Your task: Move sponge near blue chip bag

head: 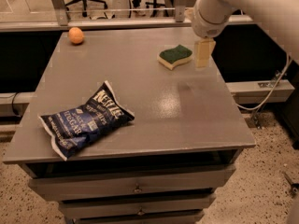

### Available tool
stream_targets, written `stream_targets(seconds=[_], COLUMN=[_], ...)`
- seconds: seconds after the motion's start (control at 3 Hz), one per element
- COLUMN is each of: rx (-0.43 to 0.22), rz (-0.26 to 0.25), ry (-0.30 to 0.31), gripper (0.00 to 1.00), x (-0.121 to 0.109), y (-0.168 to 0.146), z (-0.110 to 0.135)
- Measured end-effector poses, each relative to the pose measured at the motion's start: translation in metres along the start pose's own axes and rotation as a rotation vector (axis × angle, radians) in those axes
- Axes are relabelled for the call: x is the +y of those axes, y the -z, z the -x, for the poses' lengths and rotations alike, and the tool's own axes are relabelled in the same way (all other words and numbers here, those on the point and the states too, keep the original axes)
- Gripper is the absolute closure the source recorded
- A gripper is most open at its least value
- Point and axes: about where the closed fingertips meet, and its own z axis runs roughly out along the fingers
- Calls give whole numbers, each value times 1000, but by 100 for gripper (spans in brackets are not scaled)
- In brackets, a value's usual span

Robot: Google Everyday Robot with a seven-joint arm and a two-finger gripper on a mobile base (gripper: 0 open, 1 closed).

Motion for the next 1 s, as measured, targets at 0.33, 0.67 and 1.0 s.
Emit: stream_targets(seconds=[0.33,0.67,1.0], rx=[82,162,219], rz=[10,37,93], ry=[70,144,247], gripper=[0,0,0], x=[-21,-34,-38], y=[-31,-55,-71], z=[-1,-3,-5])
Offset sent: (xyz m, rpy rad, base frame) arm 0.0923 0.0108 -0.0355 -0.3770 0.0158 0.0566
